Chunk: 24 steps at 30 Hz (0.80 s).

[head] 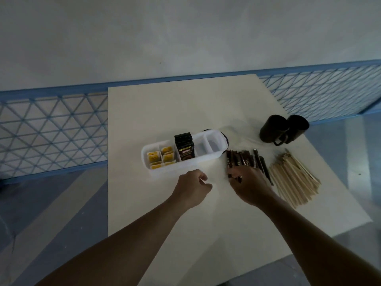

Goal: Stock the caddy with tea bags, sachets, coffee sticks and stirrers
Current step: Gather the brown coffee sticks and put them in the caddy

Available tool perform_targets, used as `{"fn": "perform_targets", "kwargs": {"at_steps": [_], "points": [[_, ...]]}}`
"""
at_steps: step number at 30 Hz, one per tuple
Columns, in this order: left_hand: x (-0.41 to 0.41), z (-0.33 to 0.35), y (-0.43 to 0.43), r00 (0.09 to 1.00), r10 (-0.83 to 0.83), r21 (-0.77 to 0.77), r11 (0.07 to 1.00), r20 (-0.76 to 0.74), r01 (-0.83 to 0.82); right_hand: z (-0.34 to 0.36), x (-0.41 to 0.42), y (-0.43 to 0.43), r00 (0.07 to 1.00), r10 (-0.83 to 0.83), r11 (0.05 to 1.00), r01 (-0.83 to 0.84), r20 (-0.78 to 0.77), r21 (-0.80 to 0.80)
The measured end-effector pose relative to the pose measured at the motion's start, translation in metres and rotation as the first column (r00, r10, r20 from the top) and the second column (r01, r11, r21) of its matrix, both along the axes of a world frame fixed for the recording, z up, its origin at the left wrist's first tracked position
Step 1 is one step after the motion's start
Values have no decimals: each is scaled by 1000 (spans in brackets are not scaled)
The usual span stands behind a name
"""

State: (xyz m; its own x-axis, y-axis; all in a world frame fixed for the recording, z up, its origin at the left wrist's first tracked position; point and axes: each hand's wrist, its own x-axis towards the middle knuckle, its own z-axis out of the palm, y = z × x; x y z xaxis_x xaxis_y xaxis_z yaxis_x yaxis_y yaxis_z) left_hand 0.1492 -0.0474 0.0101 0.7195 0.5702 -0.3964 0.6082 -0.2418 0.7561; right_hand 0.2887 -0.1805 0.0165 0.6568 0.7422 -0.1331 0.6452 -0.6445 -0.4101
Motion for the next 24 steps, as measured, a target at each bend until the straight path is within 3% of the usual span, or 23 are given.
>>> {"fn": "perform_targets", "kwargs": {"at_steps": [6, 11, 17, 24], "points": [[29, -5, -18, 996, -10, -33, 999, -88, 7, -8, 28, -33, 988, -136, 991, 137, -78, 6], [67, -13, -27, 992, 59, -5, 998, -113, -60, -7, 63, -44, 980, -187, 981, 190, -72, 39], [122, -26, -42, 974, 155, 82, 986, -164, -143, -13, 116, -45, 950, -270, 963, 268, -157, -33], [161, -44, -50, 937, 302, 122, 951, -173, -284, -23, 148, -32, 929, -216, 975, 189, -301, -116]]}}
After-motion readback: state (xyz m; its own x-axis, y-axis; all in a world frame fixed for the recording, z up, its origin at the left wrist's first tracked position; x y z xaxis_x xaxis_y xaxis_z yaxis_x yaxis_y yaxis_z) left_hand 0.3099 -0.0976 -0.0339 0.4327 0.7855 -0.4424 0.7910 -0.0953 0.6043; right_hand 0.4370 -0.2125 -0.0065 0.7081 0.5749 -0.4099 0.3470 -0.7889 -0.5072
